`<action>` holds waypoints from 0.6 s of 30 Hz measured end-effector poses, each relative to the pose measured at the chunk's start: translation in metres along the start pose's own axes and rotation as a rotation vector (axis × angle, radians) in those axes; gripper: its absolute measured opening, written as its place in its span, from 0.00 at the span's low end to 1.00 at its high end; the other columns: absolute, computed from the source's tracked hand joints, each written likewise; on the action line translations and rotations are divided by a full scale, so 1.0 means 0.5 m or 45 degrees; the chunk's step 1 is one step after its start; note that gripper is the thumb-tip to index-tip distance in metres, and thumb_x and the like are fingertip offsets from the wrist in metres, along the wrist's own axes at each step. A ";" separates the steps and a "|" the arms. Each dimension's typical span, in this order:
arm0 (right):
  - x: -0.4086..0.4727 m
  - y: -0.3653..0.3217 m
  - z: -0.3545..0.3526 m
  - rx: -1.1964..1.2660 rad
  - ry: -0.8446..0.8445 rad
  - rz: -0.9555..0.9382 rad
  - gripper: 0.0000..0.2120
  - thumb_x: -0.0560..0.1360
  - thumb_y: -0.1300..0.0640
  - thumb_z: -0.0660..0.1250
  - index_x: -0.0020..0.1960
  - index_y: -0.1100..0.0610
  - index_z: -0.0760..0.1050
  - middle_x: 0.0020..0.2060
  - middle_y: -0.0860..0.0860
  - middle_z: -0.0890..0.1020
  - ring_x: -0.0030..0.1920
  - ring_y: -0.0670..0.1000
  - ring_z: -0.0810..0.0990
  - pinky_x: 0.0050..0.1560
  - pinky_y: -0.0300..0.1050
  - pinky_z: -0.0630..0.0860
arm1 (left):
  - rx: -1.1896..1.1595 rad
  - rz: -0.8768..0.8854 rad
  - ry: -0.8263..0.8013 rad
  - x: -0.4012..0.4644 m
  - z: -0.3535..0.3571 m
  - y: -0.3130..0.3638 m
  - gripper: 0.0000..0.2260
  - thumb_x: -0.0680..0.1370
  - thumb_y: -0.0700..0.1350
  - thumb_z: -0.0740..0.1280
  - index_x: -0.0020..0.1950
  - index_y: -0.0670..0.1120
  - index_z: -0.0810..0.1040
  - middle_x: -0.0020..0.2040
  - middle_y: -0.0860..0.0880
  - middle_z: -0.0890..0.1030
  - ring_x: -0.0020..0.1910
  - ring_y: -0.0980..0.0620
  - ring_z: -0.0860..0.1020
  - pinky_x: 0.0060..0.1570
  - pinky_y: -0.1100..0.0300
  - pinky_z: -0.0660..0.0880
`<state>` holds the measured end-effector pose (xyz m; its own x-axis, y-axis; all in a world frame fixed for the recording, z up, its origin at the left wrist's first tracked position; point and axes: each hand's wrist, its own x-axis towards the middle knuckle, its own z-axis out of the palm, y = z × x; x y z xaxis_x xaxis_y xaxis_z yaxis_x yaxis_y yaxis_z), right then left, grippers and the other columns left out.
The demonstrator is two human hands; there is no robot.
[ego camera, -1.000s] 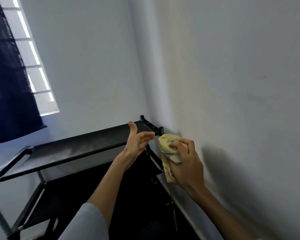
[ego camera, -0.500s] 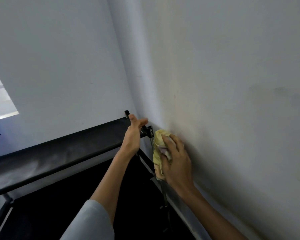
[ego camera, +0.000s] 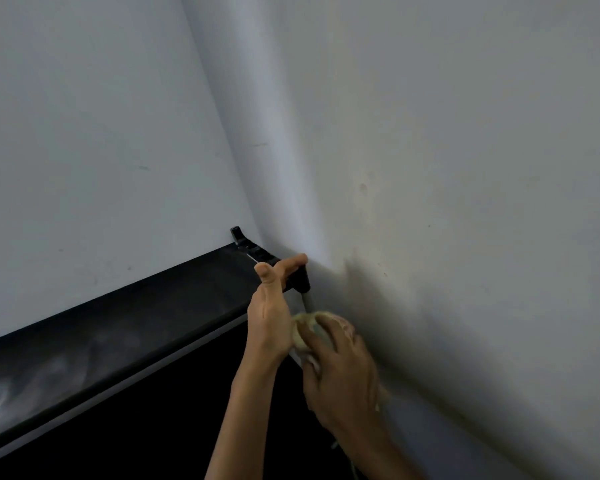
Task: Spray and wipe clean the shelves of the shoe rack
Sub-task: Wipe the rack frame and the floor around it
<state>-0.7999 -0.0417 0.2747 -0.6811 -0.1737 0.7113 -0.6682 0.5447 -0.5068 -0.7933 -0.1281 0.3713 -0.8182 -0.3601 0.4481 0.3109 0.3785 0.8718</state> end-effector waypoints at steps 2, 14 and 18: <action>-0.020 0.009 -0.003 0.085 0.005 0.068 0.23 0.61 0.61 0.76 0.56 0.52 0.82 0.56 0.51 0.82 0.51 0.59 0.81 0.48 0.49 0.79 | 0.074 0.045 0.008 -0.003 -0.004 -0.001 0.40 0.68 0.76 0.37 0.60 0.57 0.77 0.58 0.59 0.78 0.60 0.67 0.72 0.61 0.72 0.65; 0.099 -0.043 -0.017 0.091 0.451 -0.024 0.21 0.69 0.47 0.66 0.59 0.54 0.81 0.58 0.55 0.81 0.45 0.62 0.81 0.41 0.51 0.80 | 0.017 0.092 -0.014 0.001 -0.006 0.005 0.44 0.62 0.81 0.42 0.55 0.53 0.78 0.51 0.51 0.82 0.54 0.55 0.79 0.56 0.56 0.74; 0.011 -0.009 0.033 -0.049 0.219 -0.051 0.24 0.62 0.54 0.78 0.57 0.55 0.82 0.56 0.56 0.82 0.43 0.63 0.82 0.35 0.52 0.81 | 0.032 0.068 0.018 0.003 -0.008 0.007 0.48 0.59 0.82 0.38 0.57 0.53 0.78 0.54 0.56 0.81 0.56 0.61 0.77 0.54 0.72 0.68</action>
<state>-0.8056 -0.0589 0.2730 -0.5907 -0.0547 0.8050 -0.6797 0.5714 -0.4599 -0.7915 -0.1306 0.3756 -0.7940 -0.3508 0.4965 0.3411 0.4188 0.8415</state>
